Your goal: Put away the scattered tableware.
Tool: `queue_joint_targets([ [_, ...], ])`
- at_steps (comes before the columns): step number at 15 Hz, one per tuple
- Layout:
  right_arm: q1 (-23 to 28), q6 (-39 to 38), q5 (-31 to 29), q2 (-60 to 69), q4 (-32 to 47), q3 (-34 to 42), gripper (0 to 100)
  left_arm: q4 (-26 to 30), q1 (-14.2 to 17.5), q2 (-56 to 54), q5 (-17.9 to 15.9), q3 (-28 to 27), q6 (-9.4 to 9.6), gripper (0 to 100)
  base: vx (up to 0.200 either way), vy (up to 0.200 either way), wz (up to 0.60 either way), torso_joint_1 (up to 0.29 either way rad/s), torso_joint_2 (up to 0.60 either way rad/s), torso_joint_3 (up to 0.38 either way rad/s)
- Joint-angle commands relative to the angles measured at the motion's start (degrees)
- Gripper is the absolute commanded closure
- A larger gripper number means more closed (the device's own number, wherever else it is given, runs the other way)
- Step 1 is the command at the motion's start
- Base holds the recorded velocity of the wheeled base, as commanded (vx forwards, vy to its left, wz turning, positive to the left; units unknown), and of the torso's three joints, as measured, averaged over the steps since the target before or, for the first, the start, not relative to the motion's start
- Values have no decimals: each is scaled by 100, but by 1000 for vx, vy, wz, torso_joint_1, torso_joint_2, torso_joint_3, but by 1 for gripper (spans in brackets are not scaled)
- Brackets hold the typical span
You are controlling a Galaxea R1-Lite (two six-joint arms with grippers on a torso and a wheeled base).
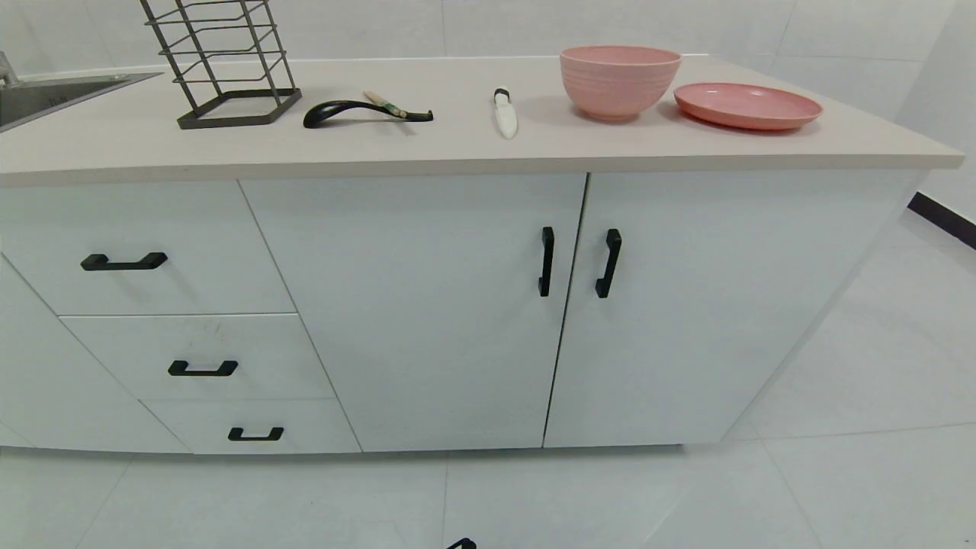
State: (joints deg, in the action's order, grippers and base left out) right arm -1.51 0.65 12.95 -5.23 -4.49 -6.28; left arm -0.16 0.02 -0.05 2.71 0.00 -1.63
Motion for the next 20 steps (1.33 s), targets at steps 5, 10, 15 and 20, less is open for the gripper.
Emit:
queue_joint_targets([
  [5, -236, 6, 85, -1868, -922, -427, 0, -2, 6, 5, -7, 0, 5, 0, 0, 0, 0, 0, 0, 0],
  [10, -280, 58, 419, -2878, -1634, -480, 0, 7, -2, 5, -60, 0, 23, 0, 0, 0, 0, 0, 0, 0],
  [15, -710, 155, 551, -4144, -2478, -392, 0, -2, 6, 5, -60, 0, 40, 0, 0, 0, 0, 0, 0, 0],
  [20, -842, 348, 929, -5331, -3506, -409, 0, 16, 6, 5, -60, 0, 58, 0, 0, 0, 0, 0, 0, 0],
])
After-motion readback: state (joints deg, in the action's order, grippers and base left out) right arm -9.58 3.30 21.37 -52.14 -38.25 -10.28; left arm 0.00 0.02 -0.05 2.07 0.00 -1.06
